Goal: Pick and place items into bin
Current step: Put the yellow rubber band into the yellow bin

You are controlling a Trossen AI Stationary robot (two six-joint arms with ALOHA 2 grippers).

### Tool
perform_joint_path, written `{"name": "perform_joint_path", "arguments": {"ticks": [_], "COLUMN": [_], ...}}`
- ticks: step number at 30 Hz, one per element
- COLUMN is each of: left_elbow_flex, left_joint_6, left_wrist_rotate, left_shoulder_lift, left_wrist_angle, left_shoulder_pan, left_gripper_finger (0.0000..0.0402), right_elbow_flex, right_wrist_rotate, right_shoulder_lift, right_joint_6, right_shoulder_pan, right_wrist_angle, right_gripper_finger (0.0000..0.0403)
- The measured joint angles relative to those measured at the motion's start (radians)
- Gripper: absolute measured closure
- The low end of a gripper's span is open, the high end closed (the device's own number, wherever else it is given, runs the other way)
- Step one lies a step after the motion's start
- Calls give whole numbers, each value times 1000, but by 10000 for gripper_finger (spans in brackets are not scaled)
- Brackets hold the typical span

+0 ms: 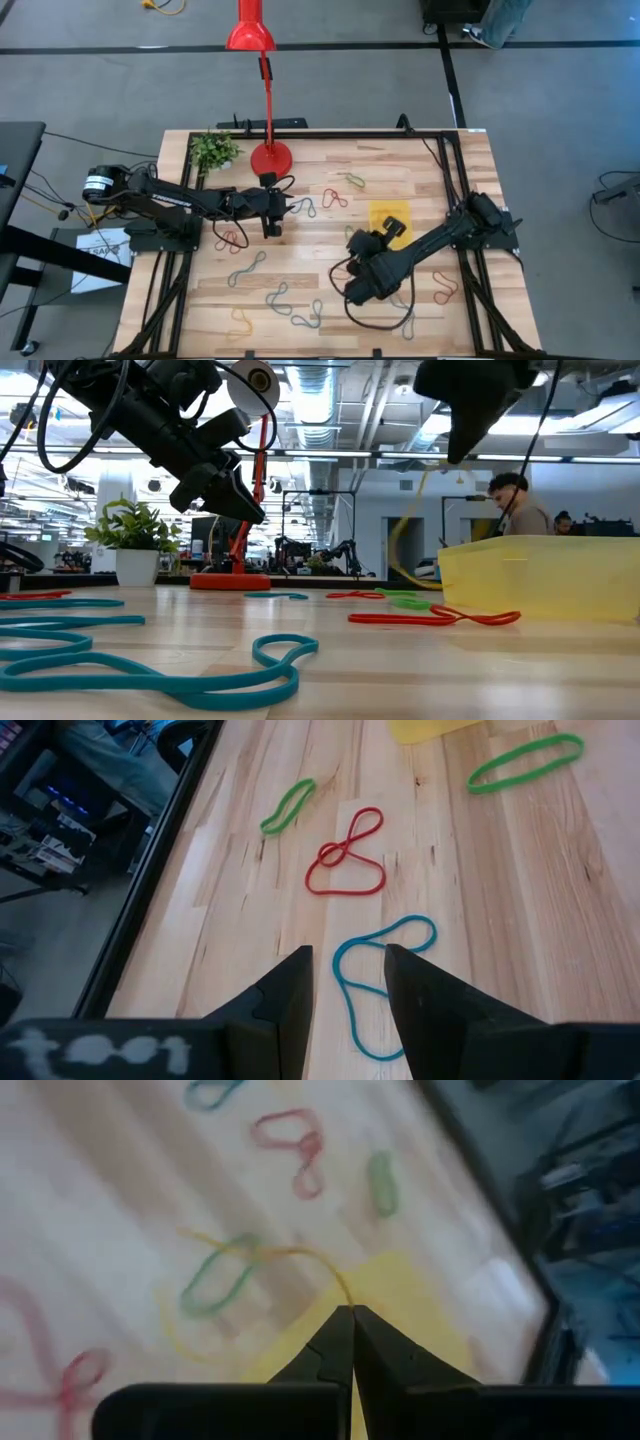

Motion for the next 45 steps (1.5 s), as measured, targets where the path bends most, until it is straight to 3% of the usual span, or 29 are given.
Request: {"name": "perform_joint_path", "arguments": {"ticks": [4,7,14,22,32,39,45], "left_elbow_flex": [0,0,0,0,0,0,0], "left_joint_6": [0,-5,-13,-61,-118,-180,-224], "left_wrist_rotate": [0,0,0,0,22,17,17], "left_shoulder_lift": [0,0,0,0,0,0,0], "left_wrist_angle": [0,0,-1,-3,-9,-6,-8], "left_shoulder_pan": [0,0,0,0,0,0,0], "left_gripper_finger": [283,283,283,283,283,283,283], "right_elbow_flex": [-15,-14,-14,-32,-424,-621,-694], "right_wrist_rotate": [100,139,25,33,-35,-34,-33], "right_shoulder_lift": [4,1,-45,-292,-513,-520,-505], "right_joint_6": [29,-38,-223,-223,102,96,18], "right_shoulder_pan": [-24,-49,-117,-122,-107,-112,-132], "right_wrist_angle": [-1,-2,-2,-2,58,271,409], "right_gripper_finger": [403,403,403,403,403,403,403]}}
